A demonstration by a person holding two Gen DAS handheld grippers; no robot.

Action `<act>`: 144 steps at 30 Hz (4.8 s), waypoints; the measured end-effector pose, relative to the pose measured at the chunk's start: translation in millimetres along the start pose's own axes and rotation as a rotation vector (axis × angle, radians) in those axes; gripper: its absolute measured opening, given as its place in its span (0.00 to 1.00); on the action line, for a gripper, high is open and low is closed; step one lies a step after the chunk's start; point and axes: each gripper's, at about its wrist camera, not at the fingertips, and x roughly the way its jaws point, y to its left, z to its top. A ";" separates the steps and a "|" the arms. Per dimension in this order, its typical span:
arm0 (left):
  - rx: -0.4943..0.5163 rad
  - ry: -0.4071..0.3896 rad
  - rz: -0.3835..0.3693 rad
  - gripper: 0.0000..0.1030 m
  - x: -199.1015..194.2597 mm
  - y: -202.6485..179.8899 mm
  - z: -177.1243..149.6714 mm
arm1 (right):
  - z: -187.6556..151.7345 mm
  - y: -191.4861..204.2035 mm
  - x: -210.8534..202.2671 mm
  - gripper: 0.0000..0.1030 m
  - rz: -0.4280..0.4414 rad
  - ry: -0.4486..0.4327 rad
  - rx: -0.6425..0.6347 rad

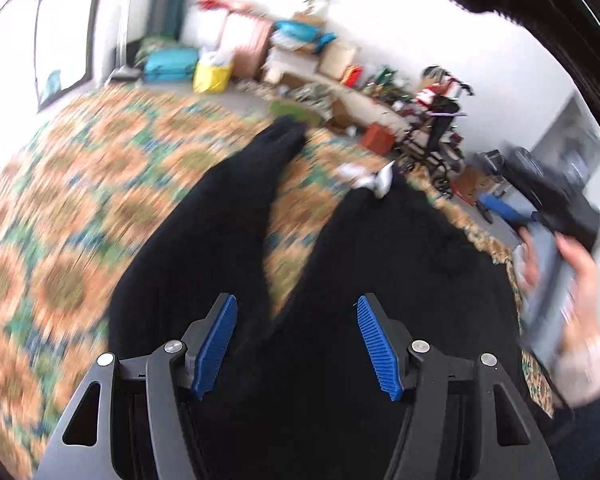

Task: Fold clothes

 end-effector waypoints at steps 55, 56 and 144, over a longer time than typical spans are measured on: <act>0.099 0.290 0.147 0.02 -15.4 3.4 -57.2 | -231.5 -139.5 -178.2 0.12 -0.272 0.091 0.144; 0.113 0.280 0.123 0.02 -26.8 -2.9 -66.9 | -234.8 -132.7 -184.8 0.14 -0.251 0.084 0.131; 0.738 0.419 -0.093 0.04 -88.5 -219.6 -279.0 | -345.8 -168.9 -252.0 0.06 0.164 -0.046 0.336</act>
